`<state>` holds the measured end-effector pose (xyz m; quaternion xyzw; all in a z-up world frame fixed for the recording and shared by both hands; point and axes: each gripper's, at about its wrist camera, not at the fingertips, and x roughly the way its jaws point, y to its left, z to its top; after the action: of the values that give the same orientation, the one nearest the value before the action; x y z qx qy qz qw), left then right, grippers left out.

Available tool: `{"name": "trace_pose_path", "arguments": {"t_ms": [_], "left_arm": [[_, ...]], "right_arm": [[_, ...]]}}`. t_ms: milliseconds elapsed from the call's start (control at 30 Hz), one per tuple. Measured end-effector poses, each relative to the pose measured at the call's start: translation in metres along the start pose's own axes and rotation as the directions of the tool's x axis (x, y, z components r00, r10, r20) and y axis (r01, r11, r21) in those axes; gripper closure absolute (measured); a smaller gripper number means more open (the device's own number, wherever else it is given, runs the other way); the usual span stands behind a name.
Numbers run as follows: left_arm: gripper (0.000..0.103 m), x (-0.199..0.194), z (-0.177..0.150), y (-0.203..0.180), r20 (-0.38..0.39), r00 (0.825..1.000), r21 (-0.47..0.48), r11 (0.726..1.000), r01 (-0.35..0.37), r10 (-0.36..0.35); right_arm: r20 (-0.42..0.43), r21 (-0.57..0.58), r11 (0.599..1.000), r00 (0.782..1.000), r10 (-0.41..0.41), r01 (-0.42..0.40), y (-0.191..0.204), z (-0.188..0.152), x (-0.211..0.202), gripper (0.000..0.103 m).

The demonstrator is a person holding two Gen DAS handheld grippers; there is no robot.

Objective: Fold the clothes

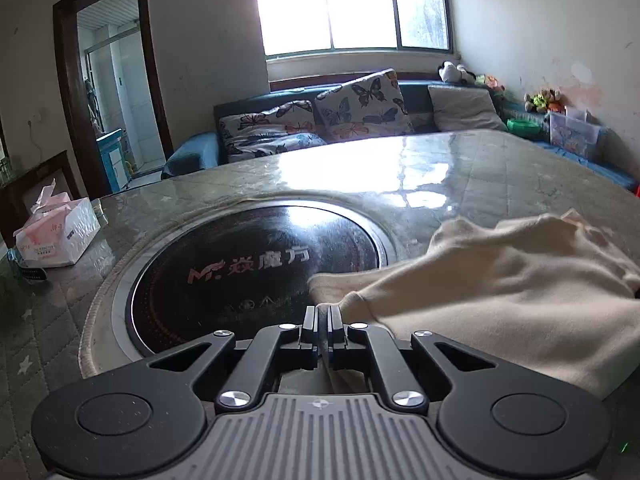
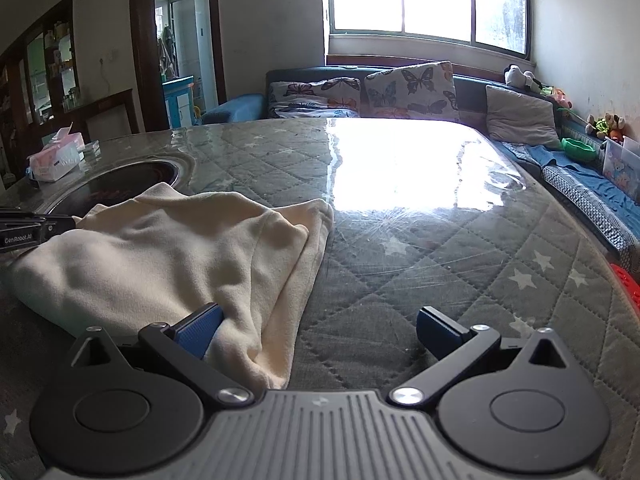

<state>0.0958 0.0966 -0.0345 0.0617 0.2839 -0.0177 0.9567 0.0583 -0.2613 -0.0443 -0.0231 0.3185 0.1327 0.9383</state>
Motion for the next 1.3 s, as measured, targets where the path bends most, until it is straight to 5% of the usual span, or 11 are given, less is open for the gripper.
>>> {"name": "trace_pose_path", "arguments": {"t_ms": [167,367,567,700,900,1167,1300], "left_arm": [[0.092,-0.006,0.006,0.001,-0.008,1.000,-0.015,1.000,0.020,-0.020],[0.054,-0.024,0.022,-0.004,0.024,0.998,-0.050,0.996,0.067,-0.066],[0.052,-0.021,0.025,-0.028,0.008,0.989,-0.024,0.988,0.150,-0.150],[0.036,-0.017,0.021,-0.041,-0.017,0.983,-0.012,0.984,0.180,-0.181],[0.016,-0.010,0.014,-0.047,-0.033,0.984,0.006,0.984,0.178,-0.178],[0.007,-0.005,0.007,-0.043,-0.043,0.983,-0.020,0.984,0.175,-0.176],[0.005,-0.002,0.006,-0.042,-0.042,0.983,-0.033,0.984,0.175,-0.176]], "right_arm": [[-0.002,-0.006,1.000,1.000,-0.006,0.006,0.001,0.001,0.000,0.000],[-0.009,0.001,1.000,1.000,0.000,0.000,0.003,0.012,-0.004,0.000],[0.031,-0.114,0.993,0.999,-0.025,0.028,0.012,0.046,0.004,0.000],[0.028,-0.169,0.984,0.999,-0.046,0.050,0.017,0.061,0.027,0.000],[-0.003,-0.249,0.947,0.977,-0.211,0.204,0.020,0.060,0.062,0.000],[0.065,-0.259,0.937,0.972,-0.224,0.233,0.034,0.062,0.056,0.000],[0.068,-0.308,0.942,0.990,-0.121,0.136,0.048,0.074,0.053,0.000]]}}
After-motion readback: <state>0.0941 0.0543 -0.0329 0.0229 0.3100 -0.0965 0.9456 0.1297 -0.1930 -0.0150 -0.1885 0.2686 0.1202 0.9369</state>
